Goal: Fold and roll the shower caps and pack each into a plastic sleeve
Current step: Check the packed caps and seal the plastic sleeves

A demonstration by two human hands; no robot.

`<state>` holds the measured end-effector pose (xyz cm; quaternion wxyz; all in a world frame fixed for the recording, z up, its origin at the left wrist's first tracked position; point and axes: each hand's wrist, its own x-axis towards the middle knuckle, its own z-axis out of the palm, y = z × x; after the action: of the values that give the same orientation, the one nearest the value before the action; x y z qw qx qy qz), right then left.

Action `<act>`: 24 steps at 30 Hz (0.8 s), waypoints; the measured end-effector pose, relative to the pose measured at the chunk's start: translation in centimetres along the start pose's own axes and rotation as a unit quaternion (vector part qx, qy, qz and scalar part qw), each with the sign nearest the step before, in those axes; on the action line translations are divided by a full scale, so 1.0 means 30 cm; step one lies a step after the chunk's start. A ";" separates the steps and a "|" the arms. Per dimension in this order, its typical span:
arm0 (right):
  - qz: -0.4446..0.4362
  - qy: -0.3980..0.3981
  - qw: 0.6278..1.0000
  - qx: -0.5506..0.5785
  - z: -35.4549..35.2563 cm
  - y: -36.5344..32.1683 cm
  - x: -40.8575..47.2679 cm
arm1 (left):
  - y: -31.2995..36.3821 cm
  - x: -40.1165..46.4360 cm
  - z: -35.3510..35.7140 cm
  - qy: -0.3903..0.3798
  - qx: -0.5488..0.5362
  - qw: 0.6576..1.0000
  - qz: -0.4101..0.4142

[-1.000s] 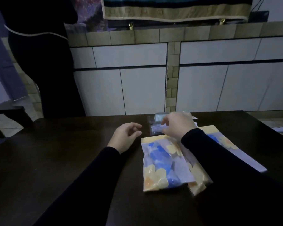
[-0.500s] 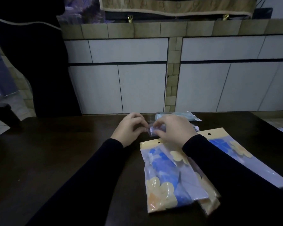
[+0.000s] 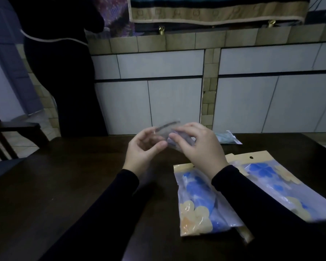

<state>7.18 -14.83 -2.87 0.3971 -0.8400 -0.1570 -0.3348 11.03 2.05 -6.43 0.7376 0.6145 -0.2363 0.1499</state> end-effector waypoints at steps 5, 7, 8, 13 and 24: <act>0.004 -0.024 0.994 0.108 -0.003 -0.051 0.003 | 0.079 -0.007 -0.006 0.012 0.016 0.999 0.051; 0.030 -0.028 0.990 0.133 0.001 -0.048 -0.001 | 0.087 -0.012 -0.016 0.000 0.072 0.994 0.085; 0.039 -0.031 0.988 0.145 0.006 -0.043 -0.002 | 0.087 -0.017 -0.020 -0.013 0.096 0.991 0.094; 0.044 -0.039 0.986 0.156 0.009 -0.022 -0.002 | 0.089 -0.031 -0.015 -0.026 0.159 0.980 0.116; 0.136 -0.091 0.969 0.185 0.012 -0.046 -0.005 | 0.096 -0.044 0.029 0.050 0.107 0.991 0.058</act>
<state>6.50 -13.67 -2.35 0.5715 -0.7922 -0.1365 -0.1646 8.29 1.88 -4.61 0.6689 0.6665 -0.2169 0.2476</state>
